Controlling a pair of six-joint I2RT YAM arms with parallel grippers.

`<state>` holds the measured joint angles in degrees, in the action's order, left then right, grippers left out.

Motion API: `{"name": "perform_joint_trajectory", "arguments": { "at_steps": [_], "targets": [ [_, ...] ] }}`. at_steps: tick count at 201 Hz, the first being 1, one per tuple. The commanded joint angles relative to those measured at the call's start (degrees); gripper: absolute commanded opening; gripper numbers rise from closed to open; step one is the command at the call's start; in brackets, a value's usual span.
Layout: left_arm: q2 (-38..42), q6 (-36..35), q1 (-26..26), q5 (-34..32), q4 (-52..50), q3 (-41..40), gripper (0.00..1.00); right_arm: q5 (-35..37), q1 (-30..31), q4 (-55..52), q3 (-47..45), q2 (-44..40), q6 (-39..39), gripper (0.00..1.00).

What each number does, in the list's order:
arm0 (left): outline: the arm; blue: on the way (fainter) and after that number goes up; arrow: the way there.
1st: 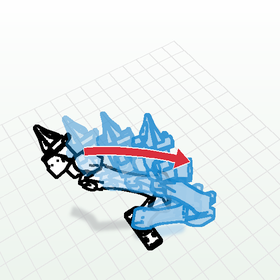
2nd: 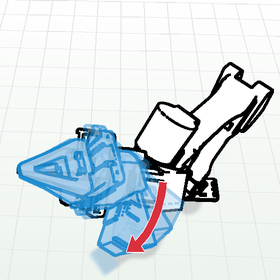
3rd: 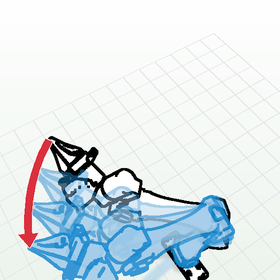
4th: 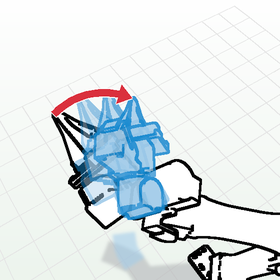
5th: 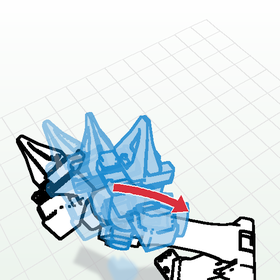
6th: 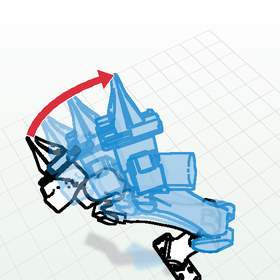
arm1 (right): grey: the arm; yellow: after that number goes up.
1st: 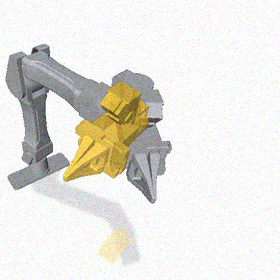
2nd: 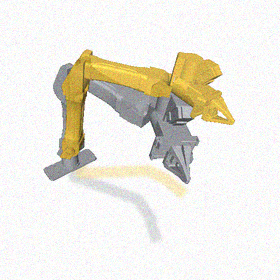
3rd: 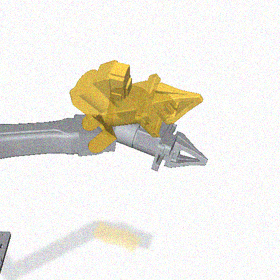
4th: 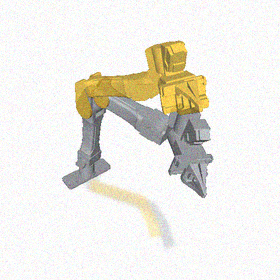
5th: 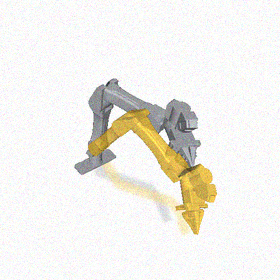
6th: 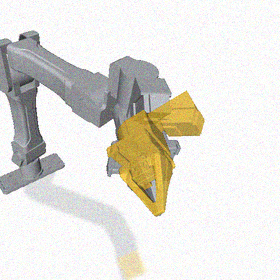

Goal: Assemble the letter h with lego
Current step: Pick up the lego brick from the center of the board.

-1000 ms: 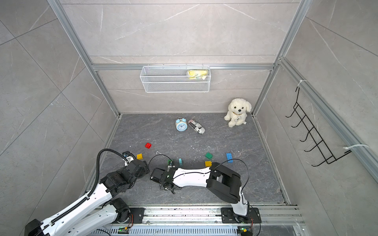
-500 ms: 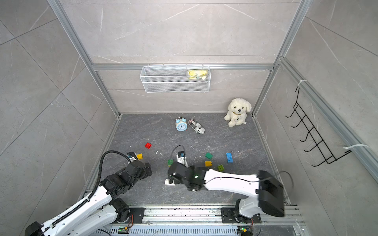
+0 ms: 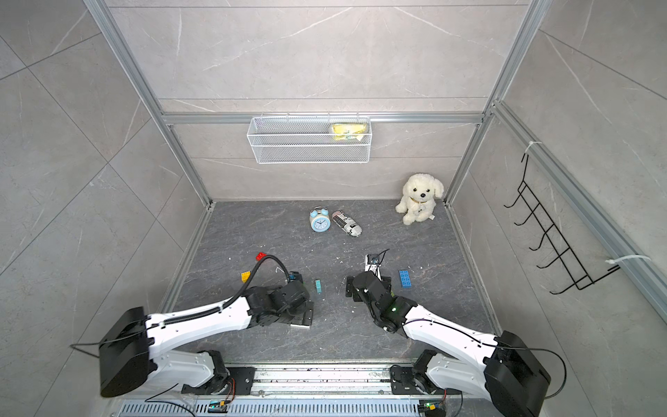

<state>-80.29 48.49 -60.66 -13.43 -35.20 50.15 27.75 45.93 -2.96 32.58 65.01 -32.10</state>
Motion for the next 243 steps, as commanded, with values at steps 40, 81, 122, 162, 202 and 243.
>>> {"name": "perform_joint_trajectory", "arguments": {
  "at_steps": [40, 81, 122, 162, 202, 243],
  "targets": [
    [-7.9, 6.7, -0.5, -1.4, -6.8, 4.5, 1.0, -2.4, -0.4, 1.5, 2.0, 0.5, 1.0, 1.0],
    [-10.7, 6.4, -0.4, 1.1, -5.6, 5.2, 0.98, -2.5, -0.3, 0.7, 2.4, 0.8, 1.4, 1.0],
    [-11.3, 6.2, 0.2, 2.4, -4.2, 4.2, 0.9, -2.0, -0.5, 0.3, 2.5, 1.2, 1.6, 1.0],
    [-11.0, 5.6, 0.7, 3.5, -2.9, 3.5, 0.82, -1.7, -0.5, 0.1, 2.7, 1.6, 1.8, 1.0],
    [-11.9, 5.4, 0.8, 4.6, -2.2, 3.2, 0.79, -1.3, -0.5, -0.1, 2.8, 1.9, 2.0, 0.99],
    [-12.2, 5.5, 0.8, 5.0, -2.0, 2.9, 0.75, -1.1, -0.5, -0.3, 2.9, 1.9, 2.2, 0.99]
  ]
}}
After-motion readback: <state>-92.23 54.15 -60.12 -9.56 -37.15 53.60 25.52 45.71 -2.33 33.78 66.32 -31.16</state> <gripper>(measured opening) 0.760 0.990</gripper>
